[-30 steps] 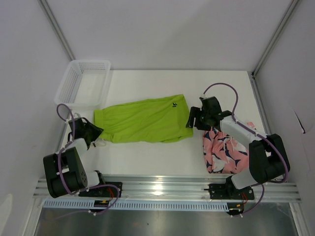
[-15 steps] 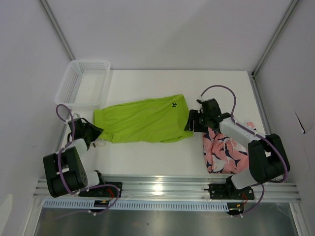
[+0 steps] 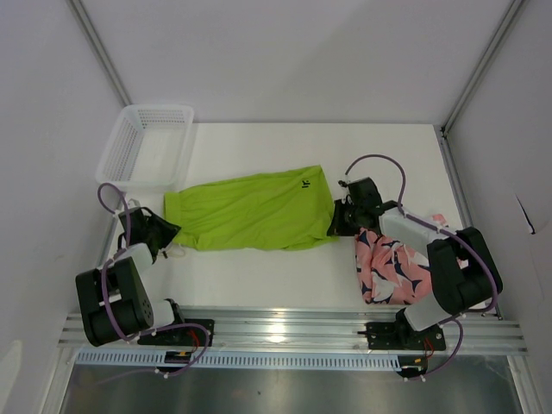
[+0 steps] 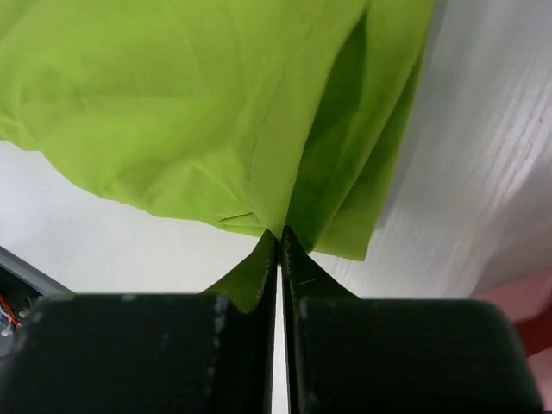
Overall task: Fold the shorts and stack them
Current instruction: Fold the shorts
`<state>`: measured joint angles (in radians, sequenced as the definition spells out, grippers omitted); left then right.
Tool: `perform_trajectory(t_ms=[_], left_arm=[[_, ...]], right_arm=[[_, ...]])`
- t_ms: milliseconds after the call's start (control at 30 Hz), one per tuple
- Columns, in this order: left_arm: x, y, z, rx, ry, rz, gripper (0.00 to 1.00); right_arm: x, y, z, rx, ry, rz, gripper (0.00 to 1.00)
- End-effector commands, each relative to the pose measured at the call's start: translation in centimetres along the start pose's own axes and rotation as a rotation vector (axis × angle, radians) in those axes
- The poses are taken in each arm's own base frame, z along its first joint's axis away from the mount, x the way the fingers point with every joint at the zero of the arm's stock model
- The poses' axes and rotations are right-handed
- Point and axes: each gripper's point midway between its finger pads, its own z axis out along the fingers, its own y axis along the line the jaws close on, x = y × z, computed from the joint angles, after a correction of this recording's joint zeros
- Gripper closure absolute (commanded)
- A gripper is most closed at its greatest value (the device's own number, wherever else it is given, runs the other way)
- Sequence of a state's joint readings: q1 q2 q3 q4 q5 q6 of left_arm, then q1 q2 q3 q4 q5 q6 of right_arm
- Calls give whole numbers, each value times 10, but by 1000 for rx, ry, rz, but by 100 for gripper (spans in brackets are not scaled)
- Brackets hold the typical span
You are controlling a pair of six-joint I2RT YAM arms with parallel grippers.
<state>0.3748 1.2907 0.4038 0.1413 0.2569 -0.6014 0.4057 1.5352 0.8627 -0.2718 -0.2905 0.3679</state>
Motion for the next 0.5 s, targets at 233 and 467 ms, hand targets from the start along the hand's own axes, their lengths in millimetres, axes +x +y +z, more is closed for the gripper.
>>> perform_trajectory(t_ms=[233,467], left_arm=[[-1,14,2,-32,-10,-13,99],[0,16,2,-35,-5,-20,100]], right_arm=[[26,-56,-1,165,24,145,100],[23,-77,-3,221,32,190,100]])
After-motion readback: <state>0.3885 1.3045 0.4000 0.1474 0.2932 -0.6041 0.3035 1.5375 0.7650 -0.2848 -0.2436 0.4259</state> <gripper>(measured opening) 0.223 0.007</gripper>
